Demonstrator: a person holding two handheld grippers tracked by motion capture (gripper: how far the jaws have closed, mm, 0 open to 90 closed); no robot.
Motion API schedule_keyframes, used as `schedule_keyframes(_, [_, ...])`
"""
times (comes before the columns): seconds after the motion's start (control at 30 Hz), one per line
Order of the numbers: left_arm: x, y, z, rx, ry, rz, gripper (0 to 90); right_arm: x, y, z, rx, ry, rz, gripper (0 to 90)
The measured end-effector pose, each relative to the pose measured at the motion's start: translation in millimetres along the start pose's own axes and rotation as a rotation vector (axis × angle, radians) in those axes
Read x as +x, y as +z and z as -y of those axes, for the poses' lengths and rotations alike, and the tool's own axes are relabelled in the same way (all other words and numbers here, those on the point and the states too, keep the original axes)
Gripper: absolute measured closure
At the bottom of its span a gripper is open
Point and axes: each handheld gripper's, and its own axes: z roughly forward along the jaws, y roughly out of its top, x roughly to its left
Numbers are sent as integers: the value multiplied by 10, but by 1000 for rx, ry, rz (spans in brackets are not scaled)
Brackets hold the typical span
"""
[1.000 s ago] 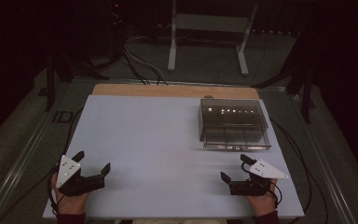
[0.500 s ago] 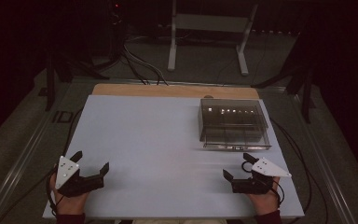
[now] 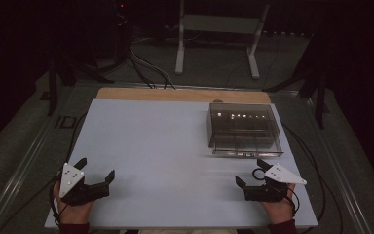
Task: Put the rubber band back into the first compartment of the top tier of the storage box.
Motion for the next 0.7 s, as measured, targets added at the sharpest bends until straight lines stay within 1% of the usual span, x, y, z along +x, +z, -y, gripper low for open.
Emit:
schedule_keyframes(0.33, [-5,8,5,8,5,1,5,-19,-5,-12,23,-4,22,1])
schedule_keyframes(0.7, [-12,18,9,10,6,3,5,-58,-16,-20,44,2,42,1])
